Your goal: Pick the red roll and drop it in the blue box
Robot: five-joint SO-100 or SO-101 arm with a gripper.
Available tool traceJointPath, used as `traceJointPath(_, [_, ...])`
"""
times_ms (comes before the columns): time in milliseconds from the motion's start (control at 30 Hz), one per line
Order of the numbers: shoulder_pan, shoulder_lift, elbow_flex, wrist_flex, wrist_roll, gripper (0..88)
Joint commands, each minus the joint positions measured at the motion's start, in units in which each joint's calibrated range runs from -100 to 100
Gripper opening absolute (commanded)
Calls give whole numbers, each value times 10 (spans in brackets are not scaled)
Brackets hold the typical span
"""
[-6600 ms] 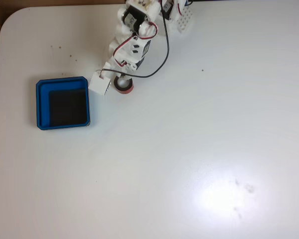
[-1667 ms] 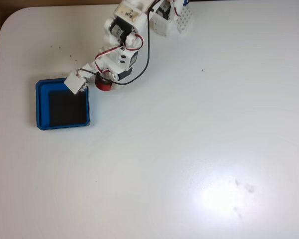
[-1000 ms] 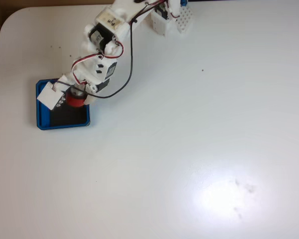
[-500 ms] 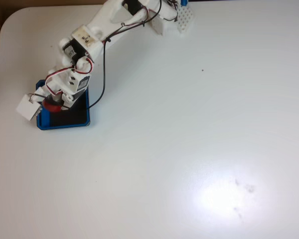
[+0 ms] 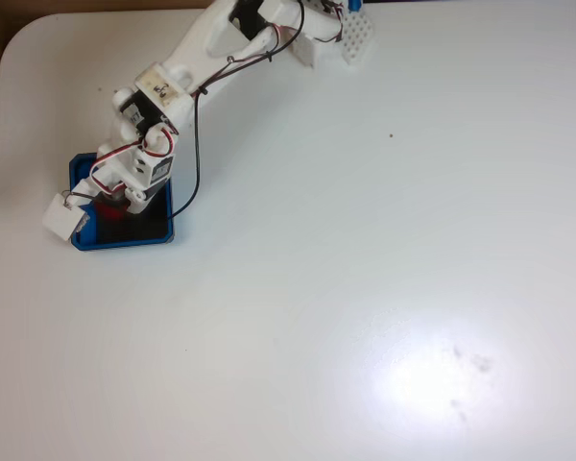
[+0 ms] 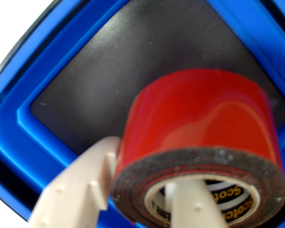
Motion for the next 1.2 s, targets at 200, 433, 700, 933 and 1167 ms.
traceJointPath(200, [5,-11,-38,-1,-3,16])
traceJointPath(433, [6,-11,-38,-1,-3,18])
traceJointPath(700, [8,-14,-27,-1,-4,125])
traceJointPath(933, [22,-15,-26,-1,-4,160])
traceJointPath(1167, [32,-48,13,-1,-4,160])
